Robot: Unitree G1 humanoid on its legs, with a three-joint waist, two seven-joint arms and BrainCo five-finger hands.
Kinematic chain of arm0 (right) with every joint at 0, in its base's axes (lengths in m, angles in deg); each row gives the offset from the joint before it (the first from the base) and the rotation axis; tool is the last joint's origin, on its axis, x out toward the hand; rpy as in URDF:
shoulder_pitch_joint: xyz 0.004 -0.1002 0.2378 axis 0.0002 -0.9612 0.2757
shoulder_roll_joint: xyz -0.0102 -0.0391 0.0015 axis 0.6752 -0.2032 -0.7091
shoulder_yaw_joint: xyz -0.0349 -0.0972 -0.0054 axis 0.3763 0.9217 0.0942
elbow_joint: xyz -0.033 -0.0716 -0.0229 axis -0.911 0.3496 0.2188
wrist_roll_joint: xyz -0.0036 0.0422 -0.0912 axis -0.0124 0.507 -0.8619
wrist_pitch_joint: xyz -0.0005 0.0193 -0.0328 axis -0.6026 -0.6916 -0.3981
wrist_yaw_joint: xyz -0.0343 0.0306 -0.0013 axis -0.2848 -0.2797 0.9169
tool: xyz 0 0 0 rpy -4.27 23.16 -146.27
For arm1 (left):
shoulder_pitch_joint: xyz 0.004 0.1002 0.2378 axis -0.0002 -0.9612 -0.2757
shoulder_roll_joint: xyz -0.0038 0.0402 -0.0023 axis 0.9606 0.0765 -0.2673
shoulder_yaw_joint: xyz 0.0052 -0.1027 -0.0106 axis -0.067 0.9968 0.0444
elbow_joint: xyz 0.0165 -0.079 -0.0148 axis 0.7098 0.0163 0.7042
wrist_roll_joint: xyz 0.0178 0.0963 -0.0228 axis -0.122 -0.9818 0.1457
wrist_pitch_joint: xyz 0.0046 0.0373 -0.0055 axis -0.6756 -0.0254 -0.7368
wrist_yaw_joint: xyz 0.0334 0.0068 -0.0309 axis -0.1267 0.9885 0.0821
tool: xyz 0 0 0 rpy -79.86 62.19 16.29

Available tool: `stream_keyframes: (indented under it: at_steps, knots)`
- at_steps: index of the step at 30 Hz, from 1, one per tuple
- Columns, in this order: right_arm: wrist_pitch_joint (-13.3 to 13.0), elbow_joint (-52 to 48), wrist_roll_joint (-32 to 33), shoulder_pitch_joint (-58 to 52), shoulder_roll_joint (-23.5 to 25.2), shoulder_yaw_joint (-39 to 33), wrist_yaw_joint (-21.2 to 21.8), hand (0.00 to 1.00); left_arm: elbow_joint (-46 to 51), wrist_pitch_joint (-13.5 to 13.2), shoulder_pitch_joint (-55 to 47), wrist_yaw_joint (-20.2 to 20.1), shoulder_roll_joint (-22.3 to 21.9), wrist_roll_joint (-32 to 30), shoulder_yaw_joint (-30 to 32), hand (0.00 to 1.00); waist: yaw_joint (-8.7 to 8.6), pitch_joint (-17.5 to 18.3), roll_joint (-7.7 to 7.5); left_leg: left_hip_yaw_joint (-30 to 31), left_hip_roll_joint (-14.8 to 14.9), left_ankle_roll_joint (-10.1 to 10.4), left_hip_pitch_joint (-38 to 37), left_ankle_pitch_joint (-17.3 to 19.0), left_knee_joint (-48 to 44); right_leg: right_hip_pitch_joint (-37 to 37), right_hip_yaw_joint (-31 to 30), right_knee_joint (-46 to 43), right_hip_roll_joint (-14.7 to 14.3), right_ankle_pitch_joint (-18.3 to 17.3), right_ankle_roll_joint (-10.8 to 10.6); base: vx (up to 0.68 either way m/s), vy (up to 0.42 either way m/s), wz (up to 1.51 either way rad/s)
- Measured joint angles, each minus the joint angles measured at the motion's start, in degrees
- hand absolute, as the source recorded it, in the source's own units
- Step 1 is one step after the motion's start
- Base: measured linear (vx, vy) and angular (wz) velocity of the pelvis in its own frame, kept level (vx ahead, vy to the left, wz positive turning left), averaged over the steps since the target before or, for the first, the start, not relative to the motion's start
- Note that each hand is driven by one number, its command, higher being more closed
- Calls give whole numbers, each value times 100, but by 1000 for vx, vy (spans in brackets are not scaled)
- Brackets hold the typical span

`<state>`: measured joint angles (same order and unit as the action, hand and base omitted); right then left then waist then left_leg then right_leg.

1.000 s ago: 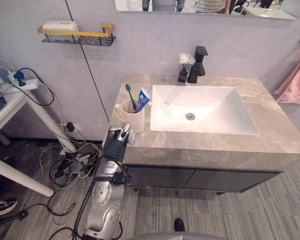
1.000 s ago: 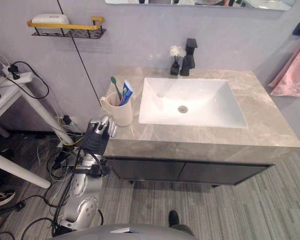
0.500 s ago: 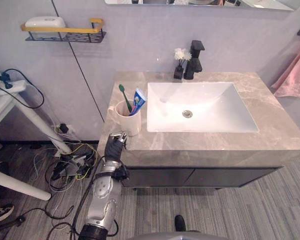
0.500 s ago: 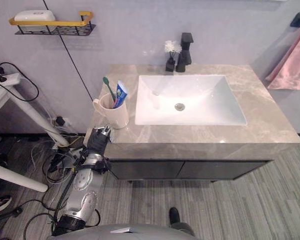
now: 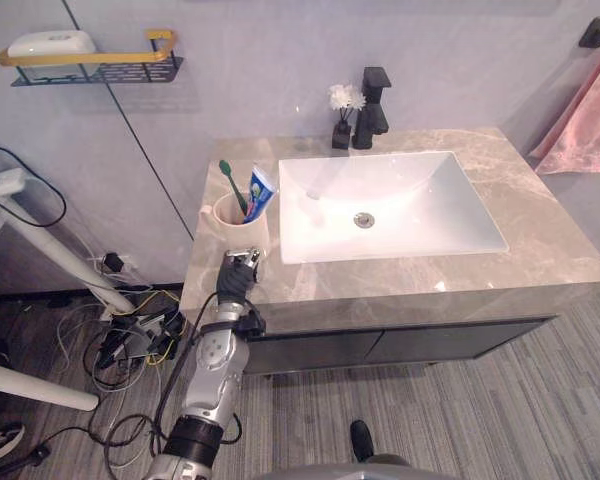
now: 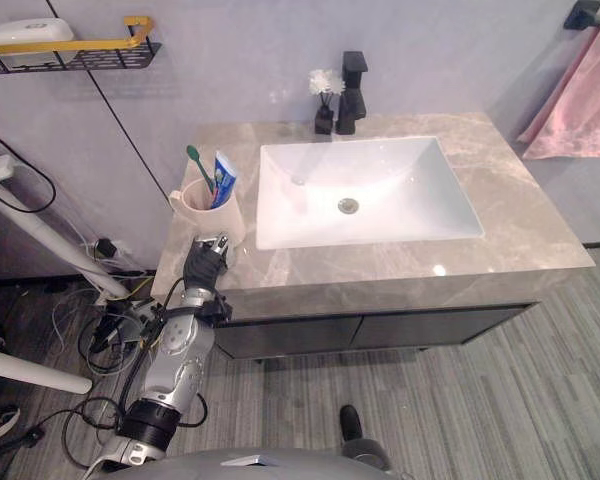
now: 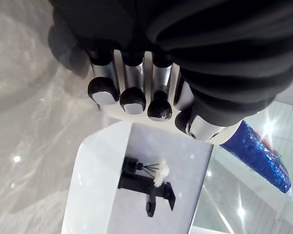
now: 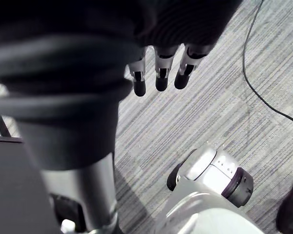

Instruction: Organize washtable

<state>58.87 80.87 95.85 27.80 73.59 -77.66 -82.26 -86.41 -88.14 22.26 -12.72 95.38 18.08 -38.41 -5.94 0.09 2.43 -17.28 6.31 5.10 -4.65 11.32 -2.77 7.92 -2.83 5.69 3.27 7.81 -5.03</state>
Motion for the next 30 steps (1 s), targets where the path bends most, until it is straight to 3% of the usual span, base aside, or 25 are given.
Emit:
stream_keyframes:
  at_steps: [14, 20, 30]
  knots:
    - [5, -49, -12, 23, -9, 0, -29, 0, -735, 1, 644, 501, 9, -154, 475, 100, -112, -33, 42, -203, 6, 18, -30, 11, 53, 50, -164, 2, -85, 8, 4, -9, -6, -6]
    - [10, -196, -14, 27, -29, -26, -30, 0, -1014, -5, 1079, 698, 18, -154, 667, 100, -150, -120, 168, -327, 6, 31, -65, 19, 98, 147, -296, 0, -100, 25, 5, 24, -17, -11]
    - [9, -219, -14, 28, -38, -25, -32, 0, -1299, -13, 1368, 893, 22, -153, 789, 100, -167, -157, 171, -437, -4, 34, -71, 21, 120, 203, -400, 1, -117, 42, 2, -4, -11, -5]
